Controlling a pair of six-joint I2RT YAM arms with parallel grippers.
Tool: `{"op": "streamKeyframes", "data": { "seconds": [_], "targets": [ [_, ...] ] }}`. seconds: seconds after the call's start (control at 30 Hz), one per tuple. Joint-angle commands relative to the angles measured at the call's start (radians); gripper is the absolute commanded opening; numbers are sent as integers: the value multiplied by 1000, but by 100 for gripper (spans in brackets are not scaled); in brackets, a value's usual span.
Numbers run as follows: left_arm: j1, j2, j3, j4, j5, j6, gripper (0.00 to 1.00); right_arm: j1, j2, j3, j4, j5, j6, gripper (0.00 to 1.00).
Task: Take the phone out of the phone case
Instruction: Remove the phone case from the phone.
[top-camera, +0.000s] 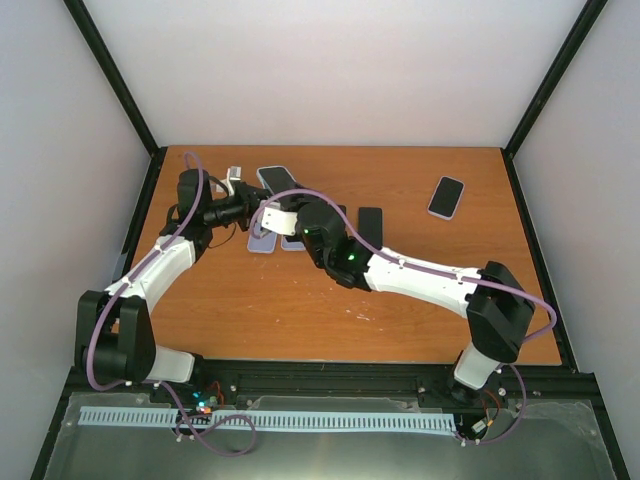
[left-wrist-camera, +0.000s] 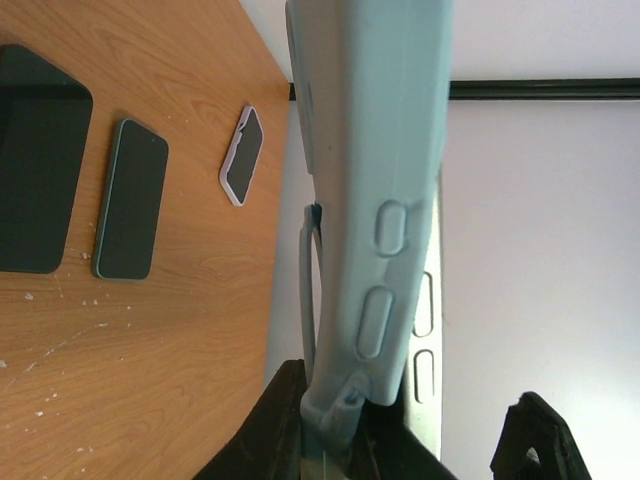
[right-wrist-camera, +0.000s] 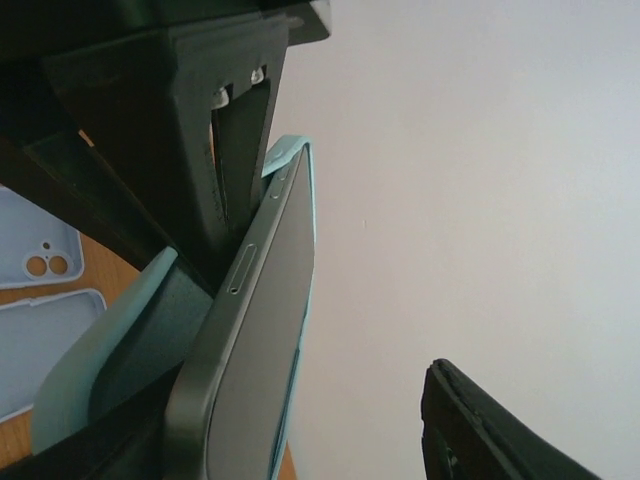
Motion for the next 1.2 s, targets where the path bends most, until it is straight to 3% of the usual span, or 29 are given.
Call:
{"op": "streamKeyframes", "data": {
  "seconds": [0.0, 0.07, 0.23, 0.33, 0.7, 1.17],
  "targets": [
    [-19, -55, 47, 38, 128, 39, 1, -61, 45, 7, 8, 100, -39, 54],
    [-22, -55, 45, 38, 126, 41, 1, -63, 47, 9, 14, 98, -46, 47],
    [-22, -56, 36, 20, 106, 53, 1, -61, 12, 34, -41, 76, -5, 17],
    [-22, -49, 34, 6, 80, 59, 1, -59, -14, 48, -68, 65, 19, 3],
    [-19, -23, 55, -132, -57, 174, 1, -59, -85, 116, -200, 26, 144, 3],
    [4, -13, 42, -177, -126, 230, 1, -59, -151, 180, -333, -39, 232, 3]
  ]
}}
